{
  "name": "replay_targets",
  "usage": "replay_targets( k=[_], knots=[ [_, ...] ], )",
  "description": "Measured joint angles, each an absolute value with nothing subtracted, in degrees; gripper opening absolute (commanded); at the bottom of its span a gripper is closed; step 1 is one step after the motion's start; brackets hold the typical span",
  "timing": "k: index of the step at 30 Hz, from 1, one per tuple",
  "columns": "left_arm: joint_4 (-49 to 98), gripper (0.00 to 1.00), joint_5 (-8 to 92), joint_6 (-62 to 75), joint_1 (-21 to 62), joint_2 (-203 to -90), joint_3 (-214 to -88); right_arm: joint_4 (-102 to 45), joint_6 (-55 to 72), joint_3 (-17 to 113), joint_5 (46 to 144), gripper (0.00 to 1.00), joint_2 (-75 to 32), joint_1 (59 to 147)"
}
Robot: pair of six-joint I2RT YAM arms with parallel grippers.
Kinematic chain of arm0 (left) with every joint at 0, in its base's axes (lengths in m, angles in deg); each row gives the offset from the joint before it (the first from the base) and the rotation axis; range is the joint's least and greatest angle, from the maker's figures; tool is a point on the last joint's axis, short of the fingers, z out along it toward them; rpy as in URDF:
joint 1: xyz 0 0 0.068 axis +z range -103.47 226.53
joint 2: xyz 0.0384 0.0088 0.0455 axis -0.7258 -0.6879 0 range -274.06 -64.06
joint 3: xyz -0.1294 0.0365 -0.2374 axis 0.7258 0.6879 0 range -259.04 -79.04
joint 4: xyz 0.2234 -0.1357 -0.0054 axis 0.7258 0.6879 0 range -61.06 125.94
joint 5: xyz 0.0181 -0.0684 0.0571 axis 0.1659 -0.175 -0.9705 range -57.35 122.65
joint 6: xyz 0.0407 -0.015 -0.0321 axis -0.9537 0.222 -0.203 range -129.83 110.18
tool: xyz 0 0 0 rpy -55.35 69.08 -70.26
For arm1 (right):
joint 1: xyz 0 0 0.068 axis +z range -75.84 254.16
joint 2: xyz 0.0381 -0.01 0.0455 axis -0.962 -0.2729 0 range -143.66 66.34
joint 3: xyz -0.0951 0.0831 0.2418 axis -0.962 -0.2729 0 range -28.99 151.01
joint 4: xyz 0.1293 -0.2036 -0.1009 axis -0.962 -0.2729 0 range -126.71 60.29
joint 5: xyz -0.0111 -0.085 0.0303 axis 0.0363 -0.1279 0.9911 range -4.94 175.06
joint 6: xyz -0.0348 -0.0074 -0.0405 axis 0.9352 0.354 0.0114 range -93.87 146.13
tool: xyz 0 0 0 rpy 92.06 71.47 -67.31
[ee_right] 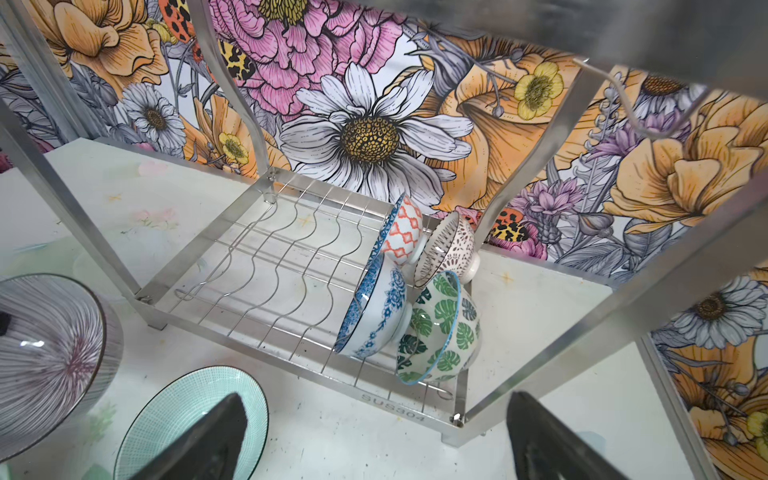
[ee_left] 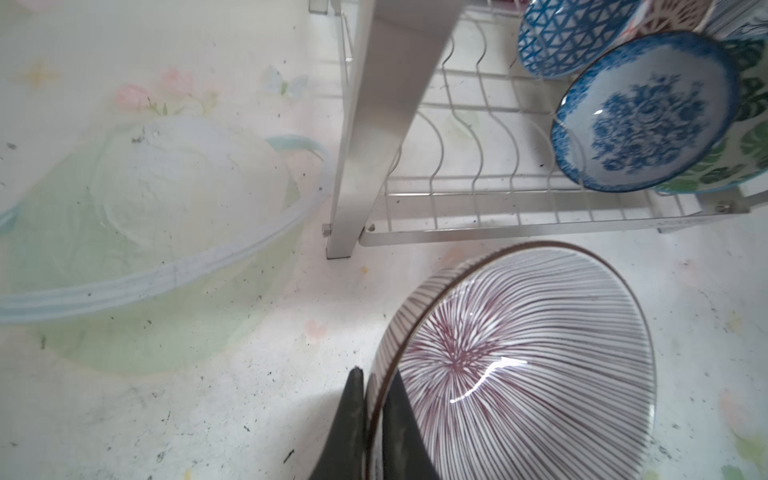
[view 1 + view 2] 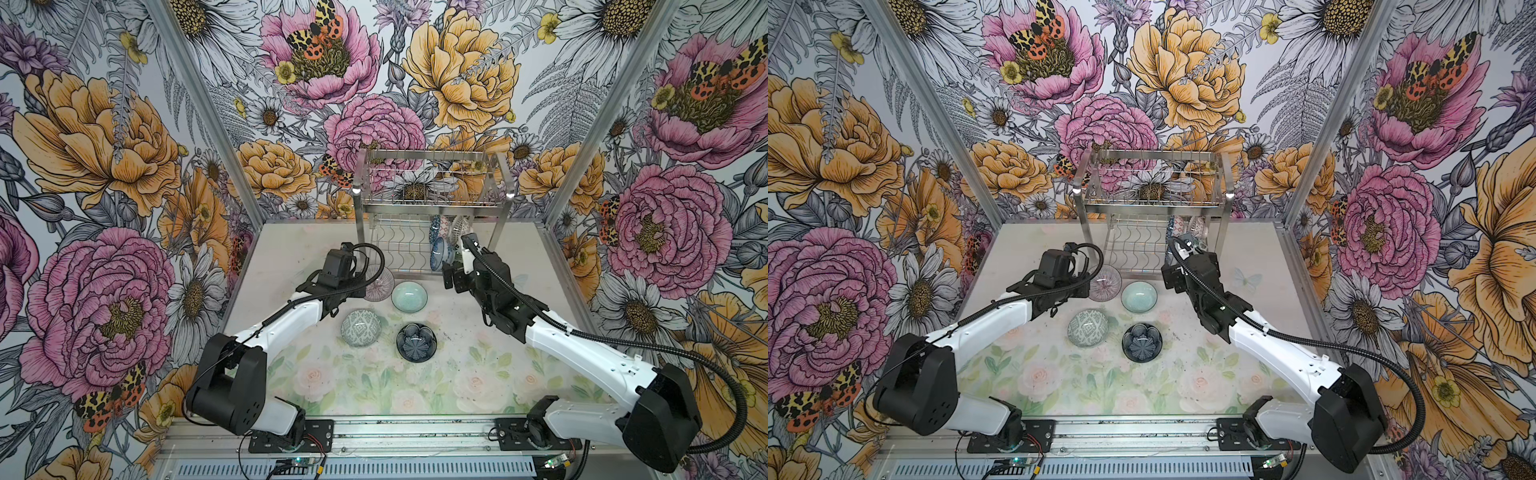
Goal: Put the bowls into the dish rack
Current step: 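Lift the purple-striped bowl with left gripper while right gripper reaches for its rim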
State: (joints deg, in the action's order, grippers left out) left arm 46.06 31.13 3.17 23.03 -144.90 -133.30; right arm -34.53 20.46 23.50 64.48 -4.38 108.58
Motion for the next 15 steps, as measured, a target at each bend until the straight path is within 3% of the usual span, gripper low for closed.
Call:
replay_targets(
  k=[15],
  knots=[
    [45.6,0.00,28.7,0.4,14.5,-141.4,-140.4,-35.7,12.8,30.8,78.6,1.00,-5.1,111.7]
  ],
)
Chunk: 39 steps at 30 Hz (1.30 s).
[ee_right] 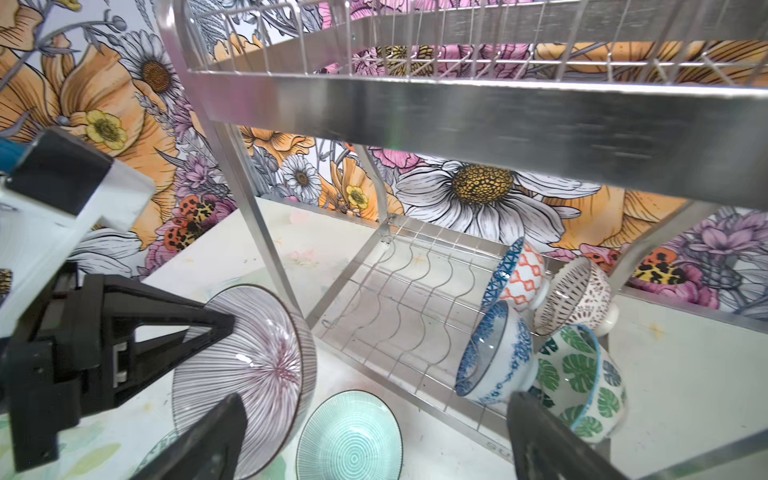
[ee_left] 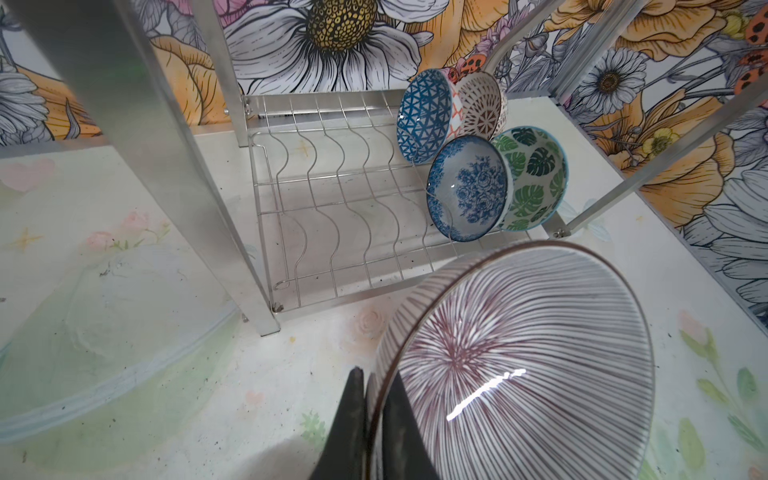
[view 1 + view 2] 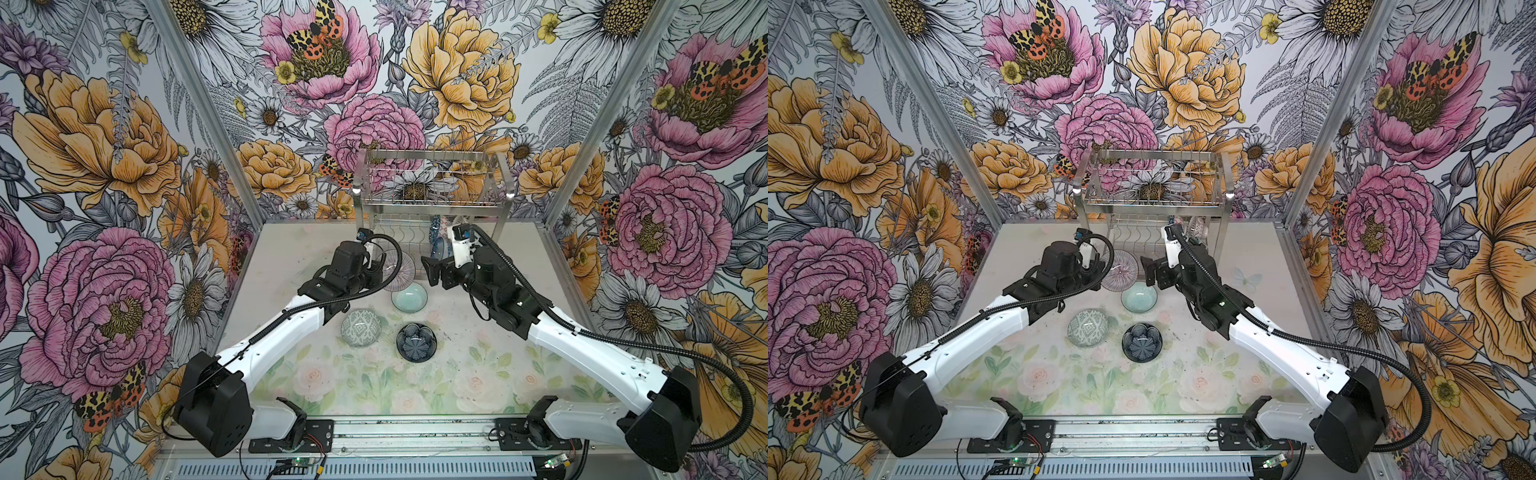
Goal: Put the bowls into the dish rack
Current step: 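Lift the purple-striped bowl with left gripper while right gripper reaches for its rim, then close right gripper on the purple-striped bowl rim and open left gripper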
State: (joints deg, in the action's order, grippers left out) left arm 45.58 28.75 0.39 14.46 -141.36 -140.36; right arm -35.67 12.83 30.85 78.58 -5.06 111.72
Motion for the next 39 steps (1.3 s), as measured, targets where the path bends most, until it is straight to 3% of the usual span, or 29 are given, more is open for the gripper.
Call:
replay_targets(
  k=[8,12,24,31,39],
  knots=[
    [43.7,0.00,28.8,0.0,11.3,-144.0,-143.8,-34.2,8.3,31.0,82.0,1.00,-10.0,112.2],
    [43.6,0.00,28.8,-0.1,10.5,-144.3,-143.9,-33.6,6.6,31.0,82.1,0.94,-11.9,112.4],
    [42.8,0.00,28.8,-0.5,10.2,-144.3,-143.9,-32.2,2.2,32.4,82.4,0.54,-16.3,112.4],
    [42.8,0.00,28.9,-1.1,9.8,-143.9,-143.9,-32.3,0.8,32.6,80.3,0.02,-16.8,111.8],
    [42.9,0.00,27.3,-2.8,9.3,-143.6,-144.0,-33.6,0.9,33.1,79.2,0.00,-17.1,112.1]
  ],
)
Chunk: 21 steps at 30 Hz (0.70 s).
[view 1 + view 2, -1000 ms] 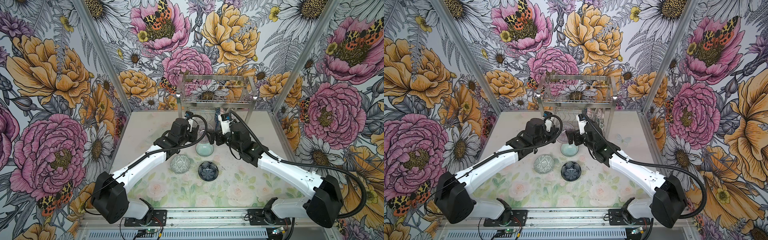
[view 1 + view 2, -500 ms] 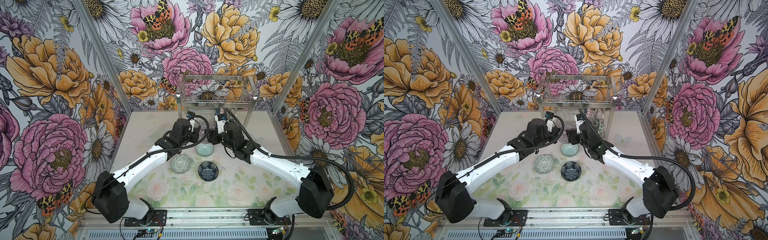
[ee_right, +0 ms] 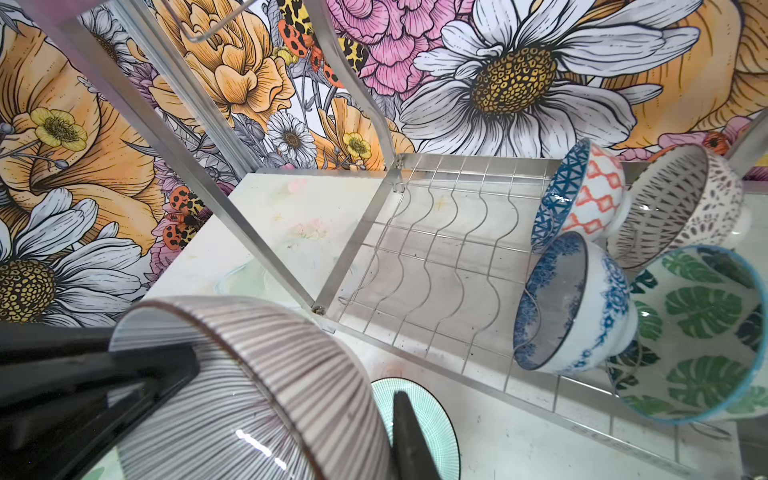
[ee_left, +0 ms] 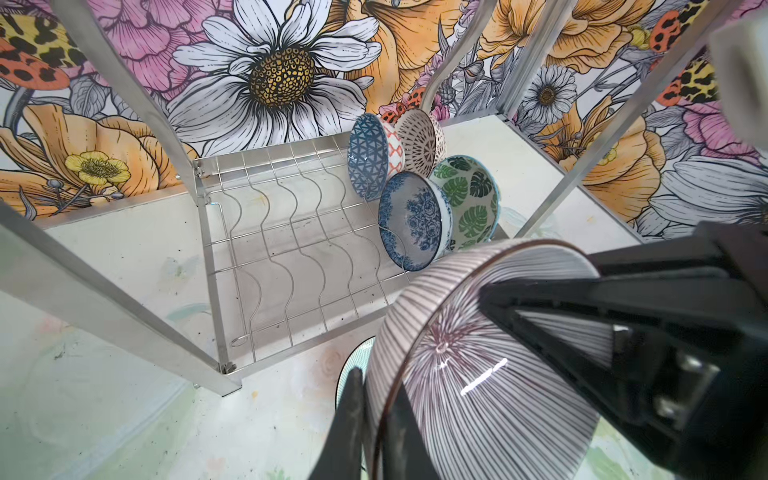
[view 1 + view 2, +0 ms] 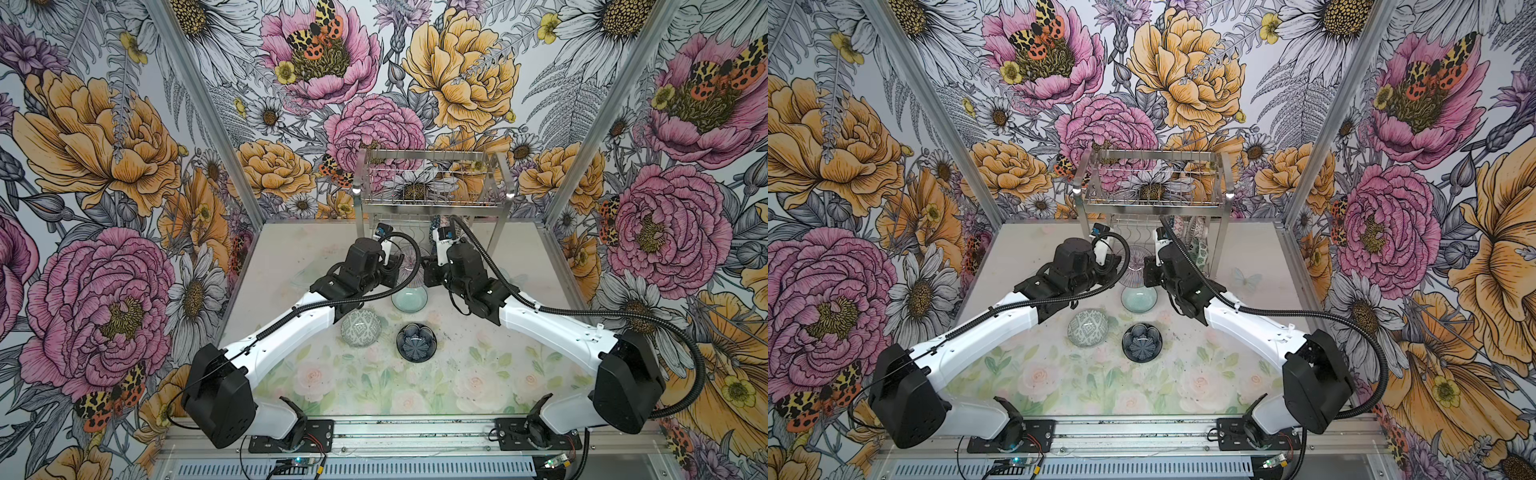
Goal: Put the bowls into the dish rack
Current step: 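Close right gripper on the purple-striped bowl rim and open left gripper, then carry the purple-striped bowl with right gripper into the rack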
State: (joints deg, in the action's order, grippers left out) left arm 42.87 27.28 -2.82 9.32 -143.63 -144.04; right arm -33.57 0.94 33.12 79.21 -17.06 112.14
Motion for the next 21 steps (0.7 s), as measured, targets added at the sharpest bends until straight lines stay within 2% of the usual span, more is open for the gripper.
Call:
replay_targets(
  k=[2,3,4,6,7,12,16,21],
  knots=[
    [42.9,0.00,27.3,-2.8,9.3,-143.6,-144.0,-33.6,1.1,33.1,79.0,0.00,-17.1,112.2],
    [43.0,0.07,27.2,-2.9,9.3,-143.6,-144.0,-33.6,1.2,33.1,78.8,0.00,-17.1,112.2],
    [43.1,0.34,27.2,-3.1,9.3,-143.5,-144.0,-33.7,1.4,33.1,78.7,0.00,-17.1,112.2],
    [43.1,0.84,27.2,-2.9,9.3,-143.1,-144.0,-34.1,2.2,33.2,78.2,0.00,-17.0,112.4],
    [43.4,0.98,27.0,-3.0,9.3,-142.5,-144.0,-34.7,3.0,33.2,77.7,0.00,-17.0,112.4],
    [44.7,0.99,25.6,-3.9,10.8,-136.6,-143.2,-39.1,8.6,35.2,71.6,0.00,-17.1,113.5],
    [44.6,0.99,25.6,-3.8,14.0,-130.3,-138.8,-40.7,16.0,39.8,62.1,0.00,-19.8,116.0],
    [46.0,0.99,25.5,-2.8,14.8,-129.3,-135.1,-39.9,27.5,44.6,49.4,0.00,-26.4,120.8]
  ],
)
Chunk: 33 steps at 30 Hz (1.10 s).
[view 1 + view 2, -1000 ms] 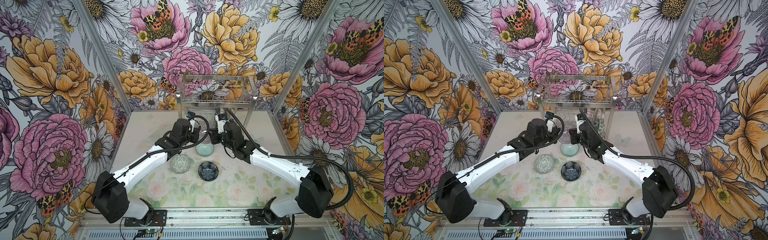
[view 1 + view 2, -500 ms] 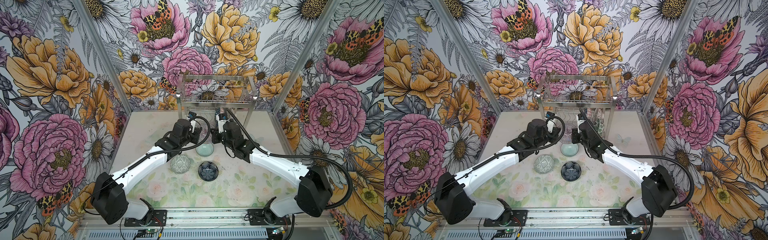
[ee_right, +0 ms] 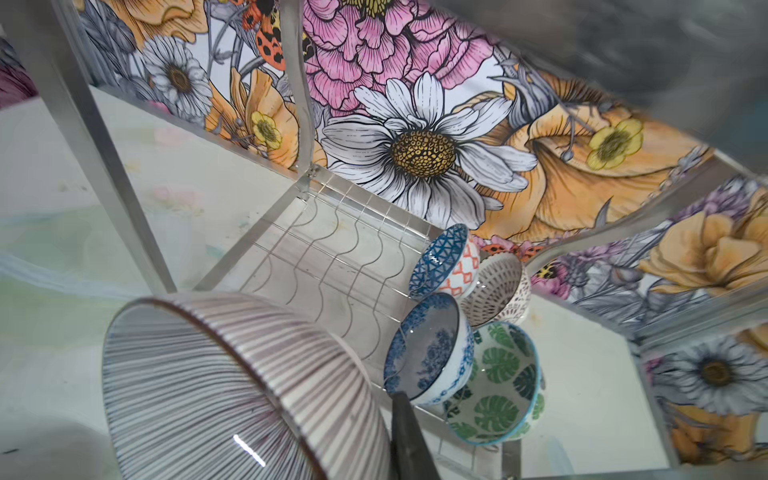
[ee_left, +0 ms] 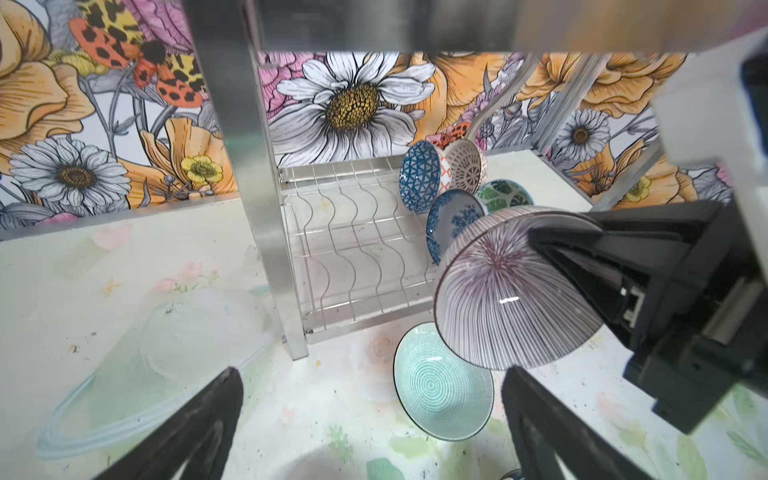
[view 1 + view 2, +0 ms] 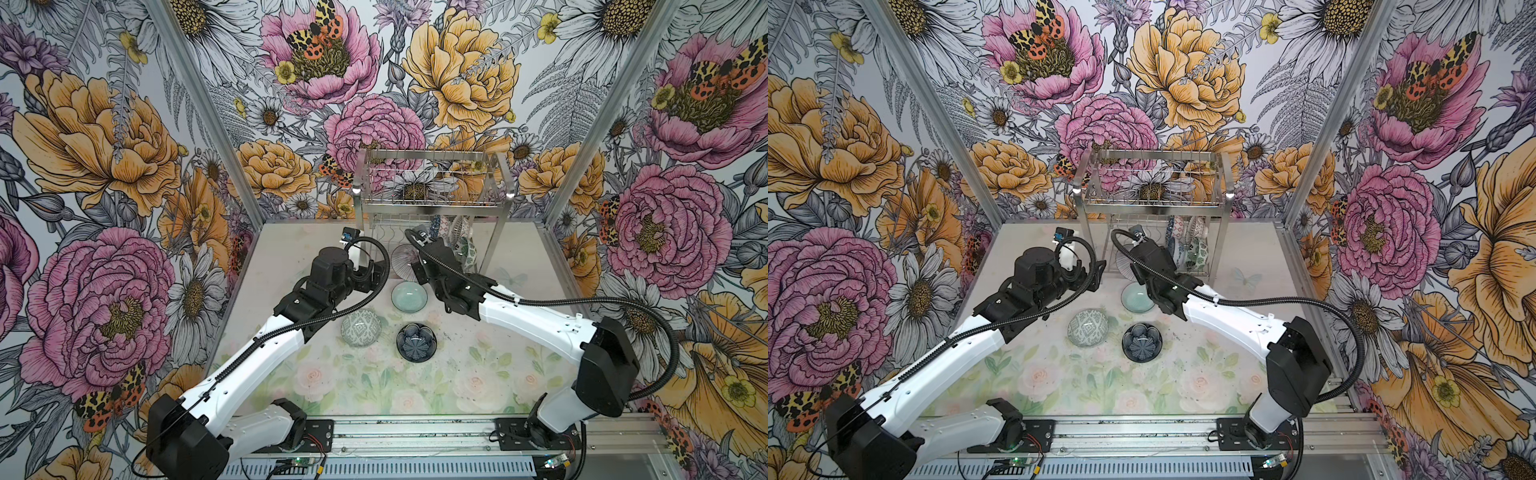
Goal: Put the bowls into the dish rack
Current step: 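Carry the purple-striped bowl with right gripper into the rack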
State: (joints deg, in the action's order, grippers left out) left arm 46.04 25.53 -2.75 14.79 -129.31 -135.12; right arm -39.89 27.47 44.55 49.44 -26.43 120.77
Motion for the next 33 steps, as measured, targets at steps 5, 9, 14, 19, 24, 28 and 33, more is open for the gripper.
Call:
replay_targets(
  k=[5,9,14,19,24,28,33],
  knots=[
    [48.0,0.99,25.2,-1.8,14.8,-129.1,-134.3,-33.9,39.7,45.9,40.7,0.00,-33.7,123.0],
    [49.4,0.99,24.6,-0.7,15.0,-126.7,-132.9,-25.7,50.5,47.2,35.7,0.00,-39.0,122.7],
    [51.4,0.99,24.0,0.4,15.4,-122.9,-131.6,-15.5,62.0,49.9,32.2,0.00,-45.5,121.1],
    [52.4,0.99,23.5,0.9,15.5,-121.0,-130.6,-8.0,70.9,54.7,30.4,0.00,-52.4,118.7],
    [53.6,0.99,22.9,1.4,15.6,-120.4,-129.9,-3.0,78.0,61.5,29.1,0.00,-59.7,115.1],
    [54.4,0.99,22.7,1.8,15.7,-119.2,-129.1,-2.2,81.0,68.3,28.7,0.00,-65.3,112.8],
    [54.7,0.98,22.5,2.1,16.0,-118.8,-128.8,-3.6,82.4,79.3,28.2,0.00,-72.6,110.4]
  ],
)
